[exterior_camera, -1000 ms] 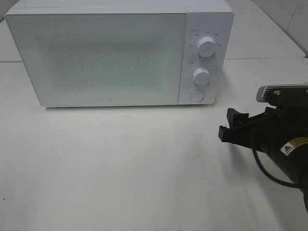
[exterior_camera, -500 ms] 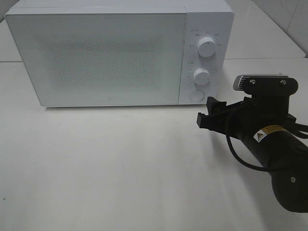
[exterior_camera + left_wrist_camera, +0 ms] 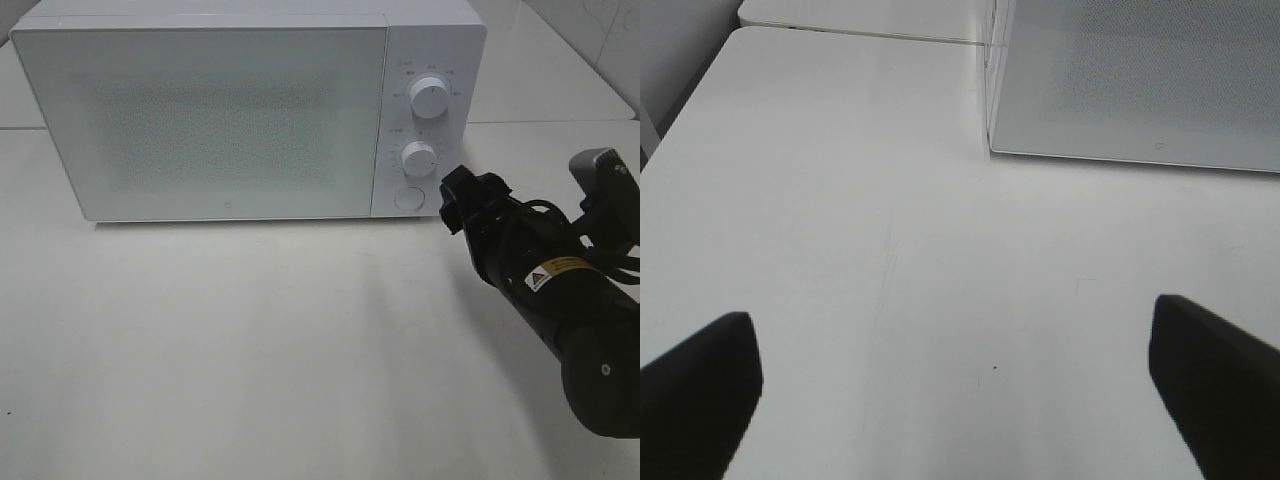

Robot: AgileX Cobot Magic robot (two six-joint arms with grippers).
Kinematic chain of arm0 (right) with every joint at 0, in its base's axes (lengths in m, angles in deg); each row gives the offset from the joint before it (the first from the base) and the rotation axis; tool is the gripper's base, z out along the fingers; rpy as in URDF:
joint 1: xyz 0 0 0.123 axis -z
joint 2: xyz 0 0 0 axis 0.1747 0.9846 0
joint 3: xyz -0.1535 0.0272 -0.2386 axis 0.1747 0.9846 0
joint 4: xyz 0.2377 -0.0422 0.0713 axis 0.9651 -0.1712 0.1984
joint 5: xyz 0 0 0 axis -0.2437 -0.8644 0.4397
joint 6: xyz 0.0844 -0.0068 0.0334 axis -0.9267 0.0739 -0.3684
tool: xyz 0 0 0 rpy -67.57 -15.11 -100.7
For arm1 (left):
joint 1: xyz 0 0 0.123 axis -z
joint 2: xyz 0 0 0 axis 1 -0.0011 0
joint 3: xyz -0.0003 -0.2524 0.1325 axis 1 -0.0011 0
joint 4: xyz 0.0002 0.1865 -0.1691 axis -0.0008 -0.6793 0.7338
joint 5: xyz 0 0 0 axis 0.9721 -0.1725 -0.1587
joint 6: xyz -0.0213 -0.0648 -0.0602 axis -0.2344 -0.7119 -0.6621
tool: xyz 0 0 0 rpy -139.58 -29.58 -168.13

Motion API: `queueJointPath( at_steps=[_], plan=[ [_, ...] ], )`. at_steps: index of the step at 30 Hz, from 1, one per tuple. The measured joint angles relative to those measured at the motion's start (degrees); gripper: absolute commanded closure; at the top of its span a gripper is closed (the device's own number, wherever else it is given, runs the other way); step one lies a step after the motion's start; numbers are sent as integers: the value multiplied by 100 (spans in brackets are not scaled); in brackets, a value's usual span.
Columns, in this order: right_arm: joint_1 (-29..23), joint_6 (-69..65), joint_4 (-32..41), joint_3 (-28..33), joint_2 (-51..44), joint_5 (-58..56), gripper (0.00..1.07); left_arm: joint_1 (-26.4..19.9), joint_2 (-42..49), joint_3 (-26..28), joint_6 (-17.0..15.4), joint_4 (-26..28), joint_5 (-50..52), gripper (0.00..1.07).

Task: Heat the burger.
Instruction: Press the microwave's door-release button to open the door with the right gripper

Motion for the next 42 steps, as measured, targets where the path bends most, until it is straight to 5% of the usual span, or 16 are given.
queueJointPath(
  at_steps=[12,19,22,42],
  plan=[
    [0,-3042,0,0,0,-69,60,0,0,0,0,0,0,9],
    [0,-4005,0,0,0,-453,99,0,0,0,0,0,0,9],
    [0,-4108,0,-6,0,-493,107,0,0,0,0,0,0,9],
    [0,-4148,46,-785,682,-756,107,0,0,0,0,0,0,9]
  ],
)
